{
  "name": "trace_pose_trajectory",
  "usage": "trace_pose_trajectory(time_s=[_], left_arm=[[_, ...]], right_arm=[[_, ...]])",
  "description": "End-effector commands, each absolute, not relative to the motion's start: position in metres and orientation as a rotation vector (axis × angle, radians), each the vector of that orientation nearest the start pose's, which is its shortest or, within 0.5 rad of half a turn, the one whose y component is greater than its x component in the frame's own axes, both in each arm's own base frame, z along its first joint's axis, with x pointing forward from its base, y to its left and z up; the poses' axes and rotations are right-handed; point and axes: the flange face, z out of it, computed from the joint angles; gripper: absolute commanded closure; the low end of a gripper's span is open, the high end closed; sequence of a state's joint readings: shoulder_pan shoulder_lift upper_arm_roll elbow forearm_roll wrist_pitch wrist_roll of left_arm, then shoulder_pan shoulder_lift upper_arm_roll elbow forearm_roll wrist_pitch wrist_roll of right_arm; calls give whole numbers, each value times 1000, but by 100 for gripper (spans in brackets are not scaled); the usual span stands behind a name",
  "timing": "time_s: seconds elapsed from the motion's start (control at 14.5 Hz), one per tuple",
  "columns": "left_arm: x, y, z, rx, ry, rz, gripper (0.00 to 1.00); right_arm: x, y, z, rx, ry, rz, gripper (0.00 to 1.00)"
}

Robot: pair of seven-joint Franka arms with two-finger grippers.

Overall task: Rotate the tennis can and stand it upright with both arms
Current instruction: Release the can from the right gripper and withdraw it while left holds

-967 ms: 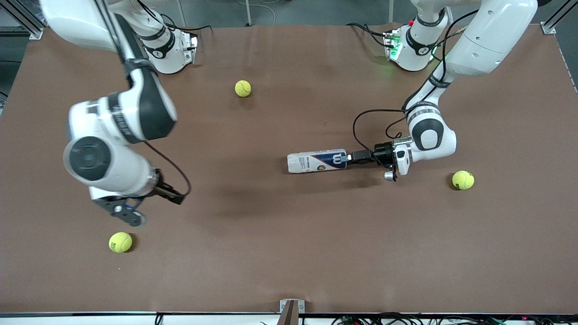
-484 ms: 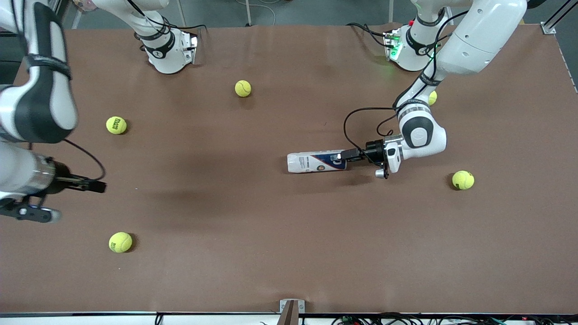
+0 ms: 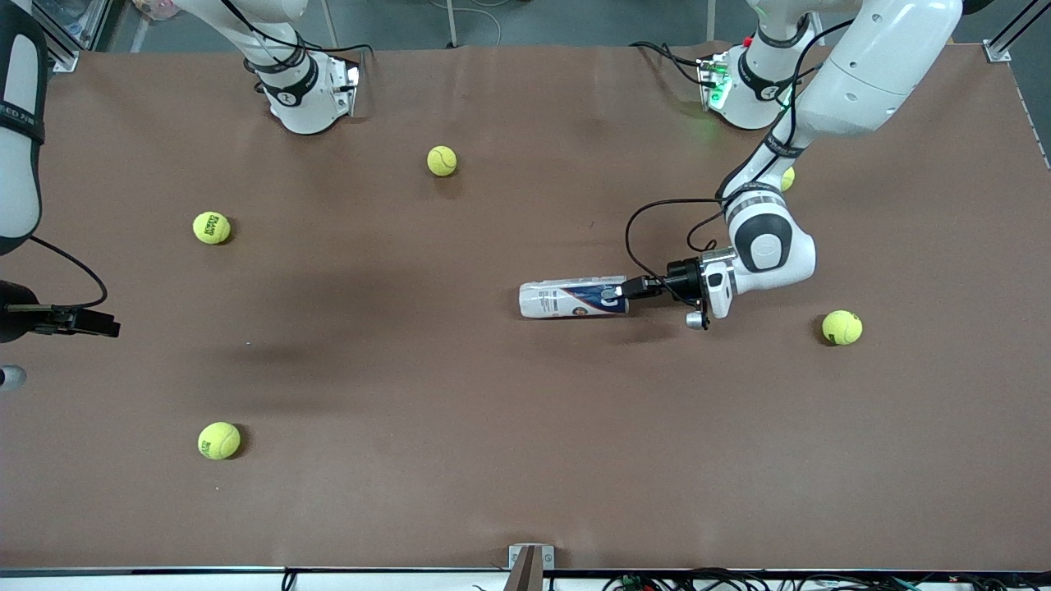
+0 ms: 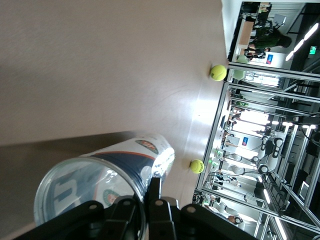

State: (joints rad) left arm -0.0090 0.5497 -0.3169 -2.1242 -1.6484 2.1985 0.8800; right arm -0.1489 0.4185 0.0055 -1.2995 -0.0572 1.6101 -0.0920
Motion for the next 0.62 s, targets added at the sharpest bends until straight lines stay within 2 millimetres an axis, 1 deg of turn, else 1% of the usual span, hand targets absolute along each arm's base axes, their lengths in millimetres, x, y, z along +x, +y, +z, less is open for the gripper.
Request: trace_pose_trajectory(time_s=[0.0, 0.07, 0.14, 0.21, 0.28, 0.41, 0.55], left_arm=[[528, -214, 187, 1898, 276, -25, 100], [535, -214, 203, 1896, 292, -32, 100], [543, -217, 223, 1920, 277, -57, 100], [554, -215, 243, 1954, 281, -93, 100], [561, -216, 266, 2017, 284, -146, 100], [571, -217, 307, 2128, 309, -202, 100], [575, -224, 345, 2229, 358, -229, 100]], right_arm=[[657, -95, 520, -3173, 32, 176, 0], [656, -89, 525, -3170, 36, 187, 0], [657, -79, 528, -3170, 44, 188, 0], [657, -68, 531, -3172, 73, 182, 0], [651, -66, 543, -3171, 125, 171, 0], [642, -57, 558, -3169, 116, 180, 0], [629, -55, 574, -3158, 116, 200, 0]])
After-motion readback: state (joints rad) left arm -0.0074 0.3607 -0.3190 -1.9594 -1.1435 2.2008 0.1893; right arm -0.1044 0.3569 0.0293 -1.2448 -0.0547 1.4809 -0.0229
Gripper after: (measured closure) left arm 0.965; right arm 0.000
